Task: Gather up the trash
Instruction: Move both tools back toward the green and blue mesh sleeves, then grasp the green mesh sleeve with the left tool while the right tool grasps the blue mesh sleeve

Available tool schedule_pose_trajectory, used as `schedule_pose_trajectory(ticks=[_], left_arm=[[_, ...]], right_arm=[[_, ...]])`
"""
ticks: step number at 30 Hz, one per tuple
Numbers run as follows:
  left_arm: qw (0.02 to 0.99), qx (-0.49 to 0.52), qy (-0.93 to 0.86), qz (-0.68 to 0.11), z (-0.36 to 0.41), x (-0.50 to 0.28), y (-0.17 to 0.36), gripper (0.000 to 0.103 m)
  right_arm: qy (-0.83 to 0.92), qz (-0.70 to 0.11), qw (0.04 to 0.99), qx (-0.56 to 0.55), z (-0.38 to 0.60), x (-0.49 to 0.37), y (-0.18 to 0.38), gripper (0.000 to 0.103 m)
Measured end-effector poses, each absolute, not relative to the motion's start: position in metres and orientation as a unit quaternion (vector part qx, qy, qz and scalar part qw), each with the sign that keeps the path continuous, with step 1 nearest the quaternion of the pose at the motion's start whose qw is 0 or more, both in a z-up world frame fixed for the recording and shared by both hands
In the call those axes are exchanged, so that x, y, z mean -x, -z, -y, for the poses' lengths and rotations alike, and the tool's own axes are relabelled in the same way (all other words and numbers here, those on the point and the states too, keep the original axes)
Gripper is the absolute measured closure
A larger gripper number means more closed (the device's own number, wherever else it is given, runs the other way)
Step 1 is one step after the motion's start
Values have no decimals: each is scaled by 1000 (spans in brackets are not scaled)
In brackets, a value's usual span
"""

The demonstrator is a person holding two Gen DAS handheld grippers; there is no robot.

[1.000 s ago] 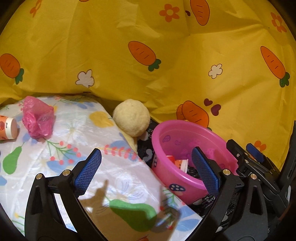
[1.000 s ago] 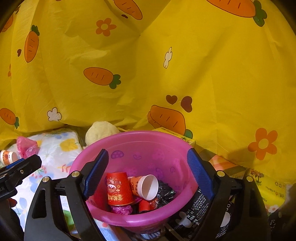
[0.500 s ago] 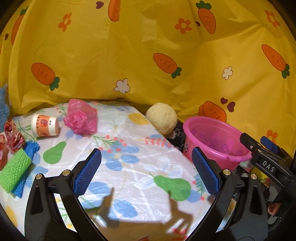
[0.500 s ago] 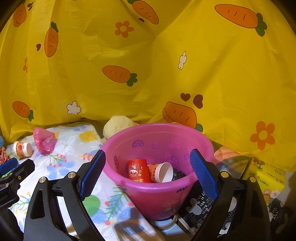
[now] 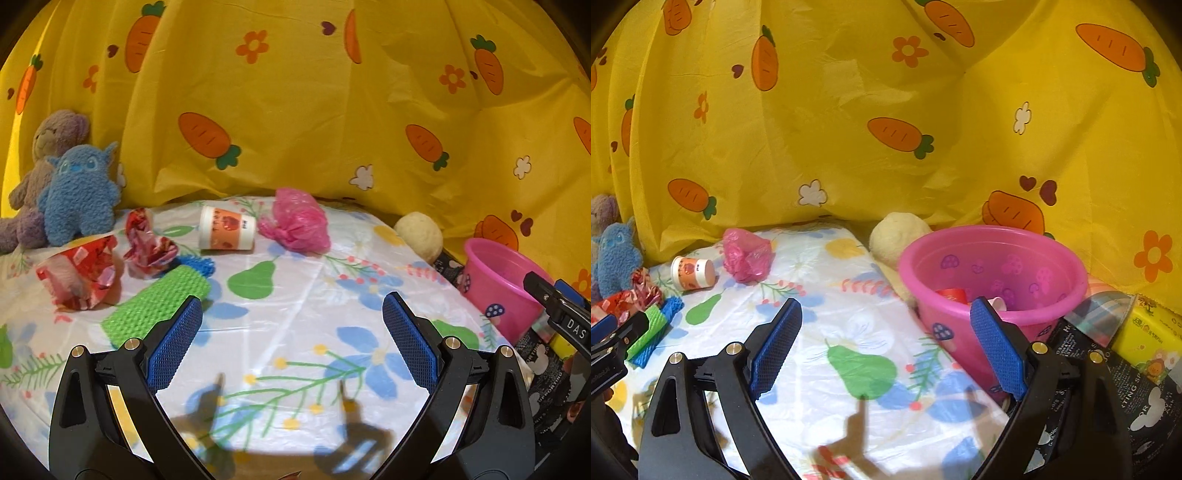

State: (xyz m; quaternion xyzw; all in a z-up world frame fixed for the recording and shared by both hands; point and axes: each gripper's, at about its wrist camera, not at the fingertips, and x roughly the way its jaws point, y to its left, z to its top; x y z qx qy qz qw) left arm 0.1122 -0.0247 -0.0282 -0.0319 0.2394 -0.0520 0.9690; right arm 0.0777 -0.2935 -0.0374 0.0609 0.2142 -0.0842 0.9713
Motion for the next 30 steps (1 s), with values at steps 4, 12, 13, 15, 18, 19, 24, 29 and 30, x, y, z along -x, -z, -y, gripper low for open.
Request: schedule_pose_trajectory(ticks=[4,12,13,15,18,19,24,29,30], left_arm=[[970,42,12,-241,-15,-111,29,7],[968,28,-15,-249,-71,-115,32,7],[967,27,-14,-253,-76,-118,33,7],[965,28,-17,-262,-83,-125,36,7],[959,37,-11,-282,-92,-138,43,7],[956,39,-6,-291,-93,-143,47,7],[942,17,4,-335,-91,-168,63,7],[929,14,14,-369,-90,-184,72,19],[926,17,16,-377,-92,-187,74,28]], right_arm=[[51,-219,973,-57,260,-85,40,14],[-14,-231,972,-45,198,-103,46,14],[-20,-232,972,-44,191,-106,46,14],[-30,-234,971,-43,179,-111,47,14],[-44,-238,969,-41,164,-116,49,14],[-48,-239,969,-39,160,-117,50,14],[-59,-244,968,-29,145,-124,52,14],[-68,-249,966,-25,135,-130,53,14],[-70,-250,965,-23,132,-131,54,14]])
